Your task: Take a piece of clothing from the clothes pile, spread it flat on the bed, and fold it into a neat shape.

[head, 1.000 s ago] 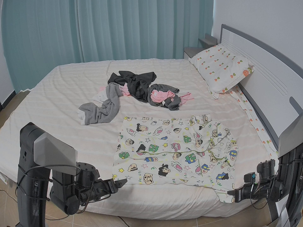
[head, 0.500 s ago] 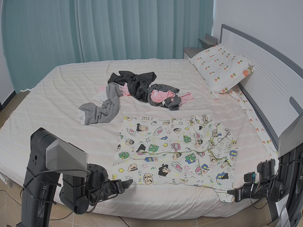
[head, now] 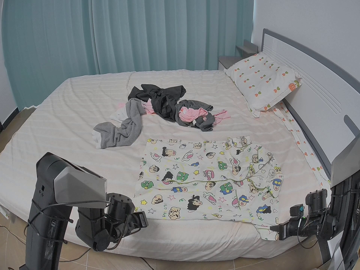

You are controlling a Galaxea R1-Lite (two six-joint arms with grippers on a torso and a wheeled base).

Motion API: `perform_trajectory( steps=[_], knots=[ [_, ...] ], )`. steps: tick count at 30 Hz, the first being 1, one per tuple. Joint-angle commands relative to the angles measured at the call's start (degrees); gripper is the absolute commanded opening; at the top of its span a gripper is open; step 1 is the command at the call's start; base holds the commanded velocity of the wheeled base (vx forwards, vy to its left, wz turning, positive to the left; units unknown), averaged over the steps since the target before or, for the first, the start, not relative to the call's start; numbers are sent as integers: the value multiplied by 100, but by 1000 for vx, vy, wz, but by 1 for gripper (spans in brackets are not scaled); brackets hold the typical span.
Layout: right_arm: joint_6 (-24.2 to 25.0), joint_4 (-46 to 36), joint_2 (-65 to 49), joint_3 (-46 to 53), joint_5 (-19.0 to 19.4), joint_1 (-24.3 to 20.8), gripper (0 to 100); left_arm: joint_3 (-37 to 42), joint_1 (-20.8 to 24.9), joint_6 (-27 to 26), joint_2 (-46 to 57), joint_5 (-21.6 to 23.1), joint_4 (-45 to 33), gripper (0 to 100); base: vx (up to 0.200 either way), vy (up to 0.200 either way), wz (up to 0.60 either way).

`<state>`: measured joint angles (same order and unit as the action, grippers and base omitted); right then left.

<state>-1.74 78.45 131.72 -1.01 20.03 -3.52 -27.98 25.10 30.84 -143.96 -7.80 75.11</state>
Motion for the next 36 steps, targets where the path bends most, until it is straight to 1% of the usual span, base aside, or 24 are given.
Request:
perform_trajectory(
  steps=[1,8,16,23,33,34,35,36],
  knots=[
    [-1,-49,-6,92,1,10,0,135,12,1,35,-37,-5,0,0,0,0],
    [-54,-286,-23,92,-25,18,0,618,56,10,281,-28,4,0,0,0,0],
    [-371,-1174,-419,101,-8,18,0,961,109,-8,404,-28,22,0,0,0,0],
    [-538,-1358,-393,101,-43,18,0,1365,171,-26,483,-2,13,0,0,0,0],
    [-582,-1393,-357,101,-52,10,0,1391,162,-26,465,7,13,0,0,0,0],
    [-582,-1393,-357,101,-52,1,0,1391,162,-17,465,7,22,100,0,0,0],
    [-582,-1402,-340,101,-52,-8,0,1374,162,10,465,7,22,100,0,0,0],
    [-573,-1402,-349,101,-52,-8,100,1383,153,27,465,16,22,100,0,0,0]
  ],
)
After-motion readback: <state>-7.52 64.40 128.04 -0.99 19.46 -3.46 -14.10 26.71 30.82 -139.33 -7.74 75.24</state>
